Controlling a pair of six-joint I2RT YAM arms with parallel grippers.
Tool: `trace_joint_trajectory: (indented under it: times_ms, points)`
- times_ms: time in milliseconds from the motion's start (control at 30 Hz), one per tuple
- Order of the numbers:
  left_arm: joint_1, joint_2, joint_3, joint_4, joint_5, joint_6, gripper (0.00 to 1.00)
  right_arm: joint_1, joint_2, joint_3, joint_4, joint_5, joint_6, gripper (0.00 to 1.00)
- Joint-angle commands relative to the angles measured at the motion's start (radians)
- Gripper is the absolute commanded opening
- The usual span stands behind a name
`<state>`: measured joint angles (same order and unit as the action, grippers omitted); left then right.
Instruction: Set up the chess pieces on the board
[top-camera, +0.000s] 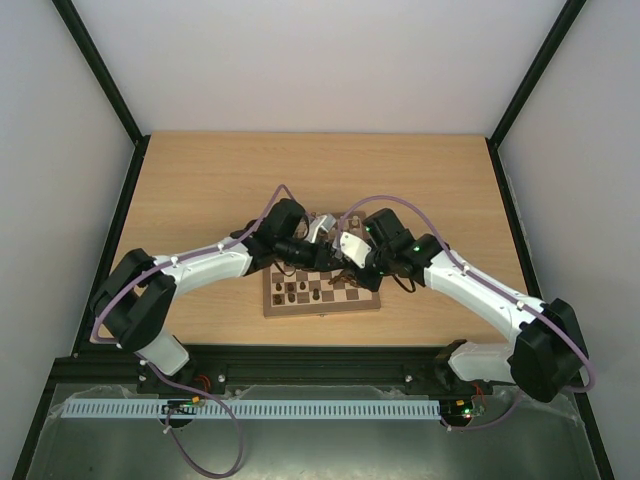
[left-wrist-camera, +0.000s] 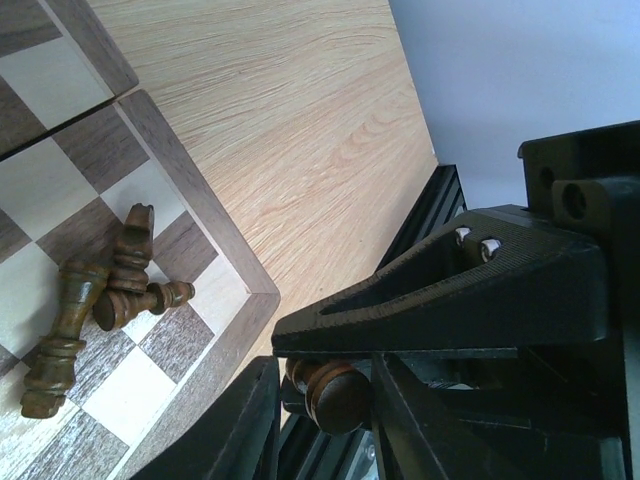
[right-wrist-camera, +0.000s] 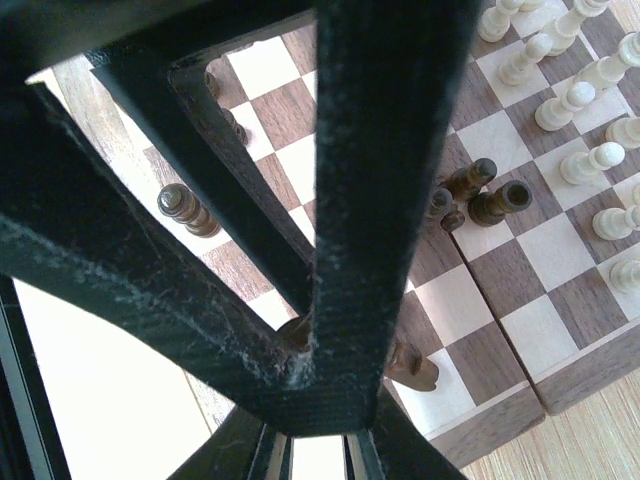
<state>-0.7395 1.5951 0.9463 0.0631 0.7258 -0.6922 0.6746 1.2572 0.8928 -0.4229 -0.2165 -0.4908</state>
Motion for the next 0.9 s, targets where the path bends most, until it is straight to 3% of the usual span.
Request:
trace_joint_trajectory:
  times_ms: [0,267,467,533,700,867]
  points:
    - [-0.012,0.017,0.006,-0.025,0.002,0.008,0.26,0.006,-0.040,-0.005,0.034,0.012,0.025,0.14]
    - [0.009,-0.016,-0.027,0.020,-0.022,-0.005,0.18,0.006,-0.063,-0.016,0.059,0.028,0.054,0.17]
    - [0.075,-0.082,-0.114,0.151,-0.023,-0.056,0.17,-0.018,-0.132,-0.063,0.102,-0.001,0.093,0.43]
    - [0.094,-0.095,-0.148,0.206,-0.023,-0.080,0.17,-0.087,-0.145,-0.058,0.112,-0.096,0.137,0.47]
    - [0.117,-0.124,-0.205,0.361,-0.023,-0.150,0.17,-0.354,-0.096,-0.002,0.177,-0.508,0.393,0.46]
    - [0.117,-0.150,-0.241,0.522,-0.045,-0.238,0.17,-0.425,0.018,0.036,0.283,-0.737,0.678,0.46]
